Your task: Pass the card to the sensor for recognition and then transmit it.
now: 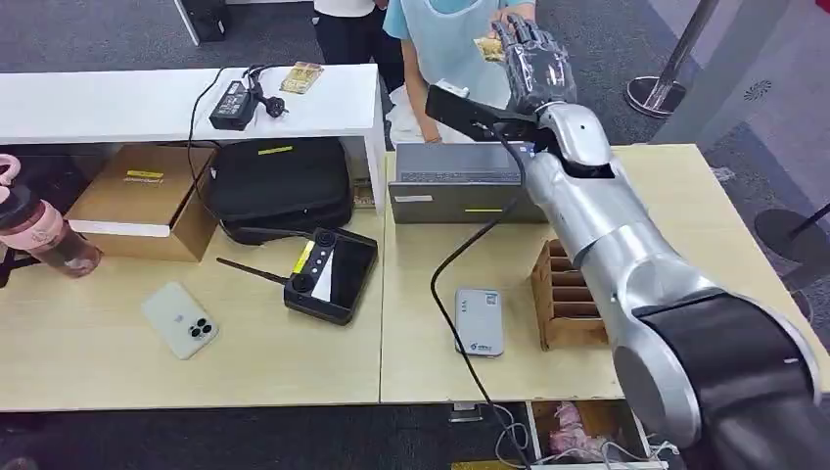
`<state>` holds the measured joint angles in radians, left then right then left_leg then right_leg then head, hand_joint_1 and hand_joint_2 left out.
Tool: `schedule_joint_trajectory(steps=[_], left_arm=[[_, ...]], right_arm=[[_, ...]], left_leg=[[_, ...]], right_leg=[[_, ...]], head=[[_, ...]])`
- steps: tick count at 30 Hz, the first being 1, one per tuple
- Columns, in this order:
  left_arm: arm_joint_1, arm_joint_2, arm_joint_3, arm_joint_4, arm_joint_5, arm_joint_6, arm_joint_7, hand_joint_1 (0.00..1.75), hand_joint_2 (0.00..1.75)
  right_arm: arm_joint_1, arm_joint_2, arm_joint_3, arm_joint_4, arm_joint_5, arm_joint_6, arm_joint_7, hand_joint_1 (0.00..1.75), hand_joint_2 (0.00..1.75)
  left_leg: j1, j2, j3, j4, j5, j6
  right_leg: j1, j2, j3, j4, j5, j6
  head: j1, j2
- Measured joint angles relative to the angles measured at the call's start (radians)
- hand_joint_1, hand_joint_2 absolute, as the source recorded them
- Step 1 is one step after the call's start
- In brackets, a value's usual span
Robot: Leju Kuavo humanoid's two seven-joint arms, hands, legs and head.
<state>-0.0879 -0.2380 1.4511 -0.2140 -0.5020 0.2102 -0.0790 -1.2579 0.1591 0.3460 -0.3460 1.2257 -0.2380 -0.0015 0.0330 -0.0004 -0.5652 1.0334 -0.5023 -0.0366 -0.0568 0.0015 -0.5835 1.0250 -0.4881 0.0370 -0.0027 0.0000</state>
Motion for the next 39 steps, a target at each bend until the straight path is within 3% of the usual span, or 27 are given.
schedule_joint_trajectory(steps=[8,21,39], left_arm=[[0.001,0.007,0.0,0.0,-0.015,-0.065,-0.005,0.0,1.75],[-0.002,0.014,-0.001,0.0,-0.029,-0.093,-0.005,0.0,1.75],[-0.009,0.018,-0.001,0.0,-0.014,-0.082,0.01,0.0,1.75]], right_arm=[[-0.001,-0.046,-0.022,0.0,0.014,-0.004,0.013,0.0,1.75],[-0.001,-0.088,-0.045,0.0,0.043,-0.008,0.058,0.0,1.75],[0.0,-0.098,-0.053,0.008,0.052,-0.008,0.053,0.05,1.75]], left_leg=[[0.0,0.0,0.0,0.0,0.0,0.0],[0.0,0.0,0.0,0.0,0.0,0.0],[0.0,0.0,0.0,0.0,0.0,0.0]], right_leg=[[0.0,0.0,0.0,0.0,0.0,0.0],[0.0,0.0,0.0,0.0,0.0,0.0],[0.001,0.0,0.0,0.0,0.0,0.0]], head=[[0.0,0.0],[0.0,0.0],[0.0,0.0]])
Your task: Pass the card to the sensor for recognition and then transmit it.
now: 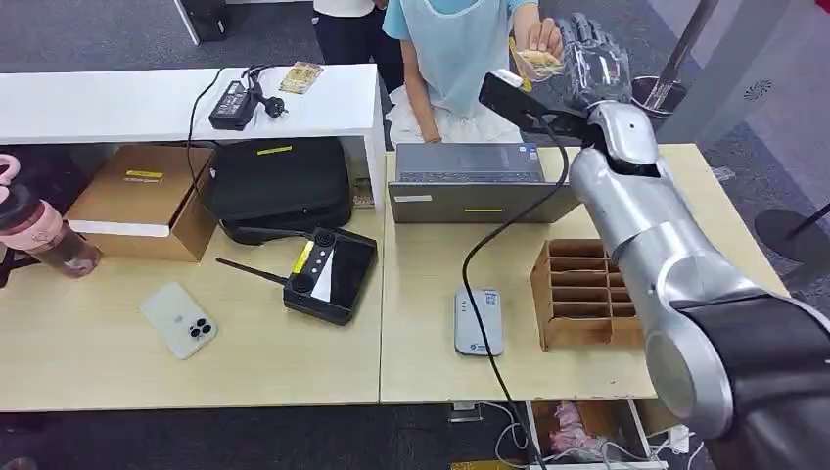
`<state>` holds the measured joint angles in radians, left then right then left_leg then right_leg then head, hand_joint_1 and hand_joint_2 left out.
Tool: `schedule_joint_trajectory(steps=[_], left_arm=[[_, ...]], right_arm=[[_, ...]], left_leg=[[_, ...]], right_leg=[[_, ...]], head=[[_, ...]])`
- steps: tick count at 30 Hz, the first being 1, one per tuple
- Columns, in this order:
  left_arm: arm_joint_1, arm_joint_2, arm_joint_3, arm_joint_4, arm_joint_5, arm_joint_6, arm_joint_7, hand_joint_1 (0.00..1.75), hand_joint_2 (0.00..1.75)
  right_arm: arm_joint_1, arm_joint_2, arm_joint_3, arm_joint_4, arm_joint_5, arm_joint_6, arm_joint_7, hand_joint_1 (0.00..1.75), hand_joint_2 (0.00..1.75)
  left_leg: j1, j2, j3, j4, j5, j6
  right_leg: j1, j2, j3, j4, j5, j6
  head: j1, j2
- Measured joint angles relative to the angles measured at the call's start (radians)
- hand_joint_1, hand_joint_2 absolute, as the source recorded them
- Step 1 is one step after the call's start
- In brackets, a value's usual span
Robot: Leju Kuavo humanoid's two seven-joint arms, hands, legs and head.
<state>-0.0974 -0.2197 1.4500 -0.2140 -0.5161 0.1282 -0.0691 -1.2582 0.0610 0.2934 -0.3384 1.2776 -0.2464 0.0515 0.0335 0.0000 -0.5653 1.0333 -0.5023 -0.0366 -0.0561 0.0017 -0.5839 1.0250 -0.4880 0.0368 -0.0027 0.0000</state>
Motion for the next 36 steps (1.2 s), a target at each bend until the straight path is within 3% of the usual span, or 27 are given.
schedule_joint_trajectory(steps=[3,4,16,17,18,36], left_arm=[[0.0,0.0,0.0,0.0,0.001,0.001,0.0,0.0,1.75],[-0.001,0.0,0.0,0.0,0.002,0.001,0.0,0.0,1.75],[-0.007,0.0,0.0,0.0,0.015,0.013,0.0,0.0,1.75],[-0.008,0.0,0.0,0.0,0.017,0.013,0.0,0.0,1.75],[-0.008,0.0,0.0,0.0,0.017,0.015,0.0,0.0,1.75],[-0.009,0.002,-0.01,0.0,-0.004,-0.012,0.003,0.0,1.75]], right_arm=[[0.001,0.0,0.0,0.002,0.001,0.0,0.003,0.38,1.75],[0.002,0.0,0.0,0.002,0.002,0.0,0.006,1.69,1.75],[0.005,0.007,-0.006,0.011,0.012,0.002,0.019,1.75,1.75],[0.005,0.008,-0.006,0.011,0.013,0.002,0.02,0.56,1.75],[0.005,0.009,-0.006,0.011,0.013,0.002,0.021,0.0,1.75],[0.016,-0.005,-0.049,0.017,0.032,-0.046,0.018,0.0,1.75]], left_leg=[[0.0,0.0,0.0,0.0,0.0,0.0],[0.0,0.0,0.0,0.0,0.0,0.0],[0.0,0.0,0.0,0.0,0.0,0.0],[0.0,0.0,0.0,0.0,0.0,0.0],[0.0,0.0,0.0,0.0,0.0,0.0],[0.0,0.0,0.0,0.0,0.0,0.0]], right_leg=[[0.0,0.0,0.0,0.0,0.0,0.0],[0.0,0.0,0.0,0.0,0.0,0.0],[0.0,0.0,0.0,0.0,0.0,0.0],[0.0,0.0,0.0,0.0,0.0,0.0],[0.0,0.0,0.0,0.0,0.0,0.0],[0.0,0.0,0.0,0.0,0.0,0.0]], head=[[0.0,0.0],[0.0,0.0],[0.0,0.0],[0.0,0.0],[0.0,0.0],[0.0,0.0]])
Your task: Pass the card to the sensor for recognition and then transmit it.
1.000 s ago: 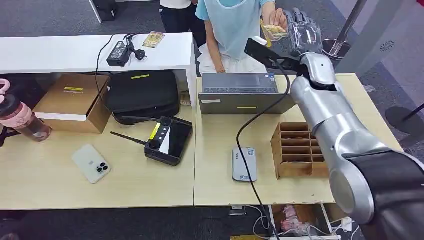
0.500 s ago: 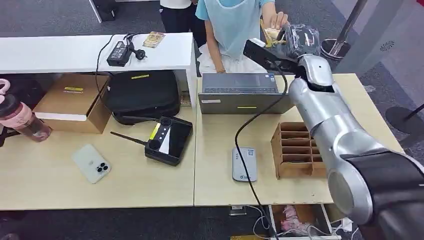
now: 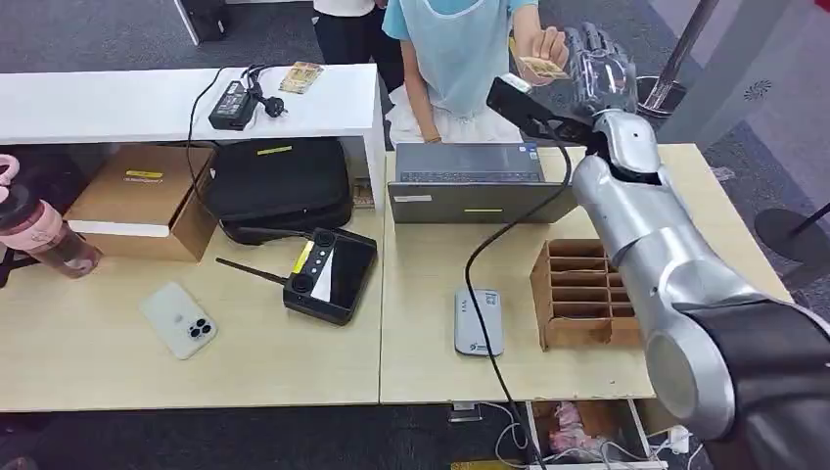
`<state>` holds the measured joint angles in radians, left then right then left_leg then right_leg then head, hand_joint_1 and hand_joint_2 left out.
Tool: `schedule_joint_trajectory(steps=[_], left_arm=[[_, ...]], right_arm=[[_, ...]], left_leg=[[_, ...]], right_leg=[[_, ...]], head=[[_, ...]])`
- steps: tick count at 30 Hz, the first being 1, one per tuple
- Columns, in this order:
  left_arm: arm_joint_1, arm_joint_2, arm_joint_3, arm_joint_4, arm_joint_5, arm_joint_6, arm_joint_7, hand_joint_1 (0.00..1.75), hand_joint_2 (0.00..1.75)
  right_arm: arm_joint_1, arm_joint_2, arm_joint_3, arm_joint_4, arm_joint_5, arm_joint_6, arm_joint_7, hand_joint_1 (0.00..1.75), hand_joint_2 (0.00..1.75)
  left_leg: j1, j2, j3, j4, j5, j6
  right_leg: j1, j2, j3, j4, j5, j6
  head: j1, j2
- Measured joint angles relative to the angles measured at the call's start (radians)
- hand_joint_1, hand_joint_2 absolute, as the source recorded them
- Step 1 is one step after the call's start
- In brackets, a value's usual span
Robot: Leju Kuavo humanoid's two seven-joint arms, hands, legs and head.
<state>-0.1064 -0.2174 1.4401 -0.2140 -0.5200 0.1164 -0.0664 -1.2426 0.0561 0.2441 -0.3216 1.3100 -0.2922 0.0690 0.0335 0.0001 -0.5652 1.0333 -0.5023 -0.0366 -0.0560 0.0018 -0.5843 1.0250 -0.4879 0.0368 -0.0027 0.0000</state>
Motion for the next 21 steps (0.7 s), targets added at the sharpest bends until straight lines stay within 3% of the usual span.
schedule_joint_trajectory(steps=[4,7,9,12,21], left_arm=[[0.0,0.0,-0.011,0.0,-0.003,0.001,0.003,0.0,1.75],[0.0,0.0,-0.016,0.0,-0.01,0.005,0.005,0.0,1.75],[0.0,0.0,-0.021,0.0,-0.013,0.009,0.005,0.0,1.75],[0.0,0.0,-0.024,0.0,-0.013,0.01,0.005,0.0,1.75],[0.0,0.0,-0.026,0.0,-0.005,0.02,0.003,0.0,1.75]], right_arm=[[0.003,-0.007,-0.025,-0.002,-0.014,-0.105,-0.014,0.0,1.75],[0.01,-0.014,-0.046,-0.013,-0.008,-0.278,-0.025,0.0,1.75],[0.014,-0.016,-0.058,-0.018,-0.002,-0.342,-0.024,0.0,1.75],[0.024,-0.017,-0.069,-0.019,0.003,-0.37,-0.018,0.0,1.75],[0.043,0.0,-0.072,-0.003,0.025,-0.344,-0.001,0.0,1.75]], left_leg=[[0.0,0.0,0.0,0.0,0.0,0.0],[0.0,0.0,0.0,0.0,0.0,0.0],[0.0,0.0,0.0,0.0,0.0,0.0],[0.0,0.001,0.0,0.0,0.0,0.0],[0.0,0.0,0.0,0.0,0.0,0.0]], right_leg=[[0.0,0.0,0.0,0.0,0.0,0.0],[0.0,0.0,0.0,0.0,0.0,0.0],[0.0,0.0,0.0,0.0,0.0,0.0],[0.0,0.001,0.0,0.0,0.0,0.0],[0.0,0.001,0.0,0.0,0.0,0.0]], head=[[0.0,0.0],[0.0,0.0],[0.0,0.0],[0.0,0.0],[0.0,0.0]])
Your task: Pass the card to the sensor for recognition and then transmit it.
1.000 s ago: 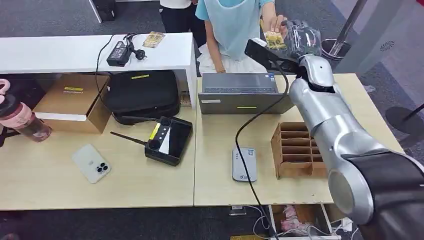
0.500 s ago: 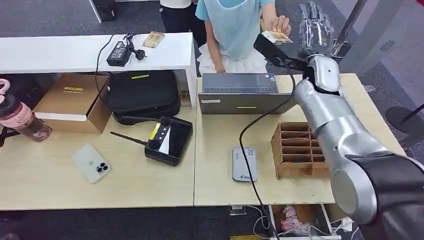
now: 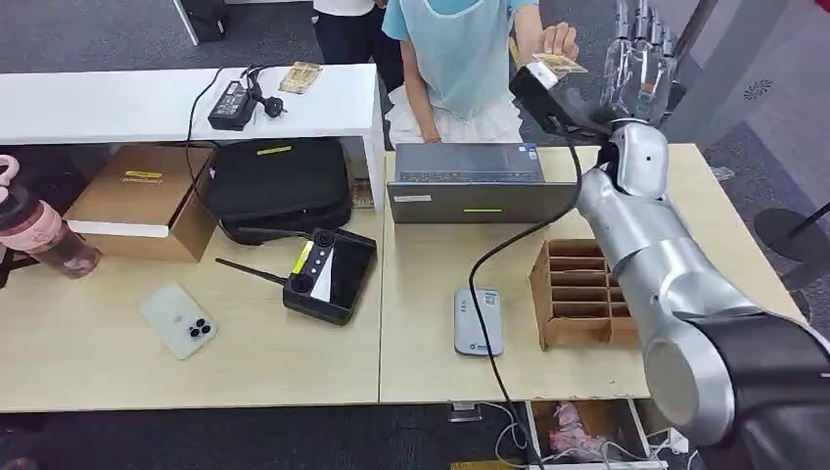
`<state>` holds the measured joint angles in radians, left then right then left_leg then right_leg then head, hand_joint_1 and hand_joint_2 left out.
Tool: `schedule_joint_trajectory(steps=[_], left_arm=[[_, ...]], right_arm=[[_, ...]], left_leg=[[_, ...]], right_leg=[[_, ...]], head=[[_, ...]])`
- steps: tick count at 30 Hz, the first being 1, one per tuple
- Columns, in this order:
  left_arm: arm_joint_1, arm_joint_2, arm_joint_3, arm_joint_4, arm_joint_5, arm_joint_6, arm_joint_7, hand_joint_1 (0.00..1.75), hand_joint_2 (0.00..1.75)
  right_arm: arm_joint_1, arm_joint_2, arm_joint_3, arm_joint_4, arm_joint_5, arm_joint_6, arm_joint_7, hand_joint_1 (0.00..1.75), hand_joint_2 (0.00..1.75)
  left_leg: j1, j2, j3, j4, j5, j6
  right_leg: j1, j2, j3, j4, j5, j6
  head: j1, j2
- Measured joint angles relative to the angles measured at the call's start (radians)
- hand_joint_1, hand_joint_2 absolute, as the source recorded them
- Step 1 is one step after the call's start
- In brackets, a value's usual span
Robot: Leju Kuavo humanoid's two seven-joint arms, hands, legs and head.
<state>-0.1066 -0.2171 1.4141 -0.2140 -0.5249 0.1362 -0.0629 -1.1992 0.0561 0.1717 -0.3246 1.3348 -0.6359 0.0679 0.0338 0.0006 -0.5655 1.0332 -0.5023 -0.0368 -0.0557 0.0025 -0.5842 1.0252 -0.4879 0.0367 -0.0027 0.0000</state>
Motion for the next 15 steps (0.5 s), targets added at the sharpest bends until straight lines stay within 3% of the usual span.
schedule_joint_trajectory(steps=[15], left_arm=[[0.0,0.0,-0.013,0.0,-0.005,-0.011,0.0,0.0,1.75]], right_arm=[[0.006,0.032,0.0,0.021,0.056,0.052,0.048,0.0,1.75]], left_leg=[[0.0,0.0,0.0,0.0,0.0,0.0]], right_leg=[[0.0,0.0,0.0,0.0,0.0,0.0]], head=[[0.0,0.0]])
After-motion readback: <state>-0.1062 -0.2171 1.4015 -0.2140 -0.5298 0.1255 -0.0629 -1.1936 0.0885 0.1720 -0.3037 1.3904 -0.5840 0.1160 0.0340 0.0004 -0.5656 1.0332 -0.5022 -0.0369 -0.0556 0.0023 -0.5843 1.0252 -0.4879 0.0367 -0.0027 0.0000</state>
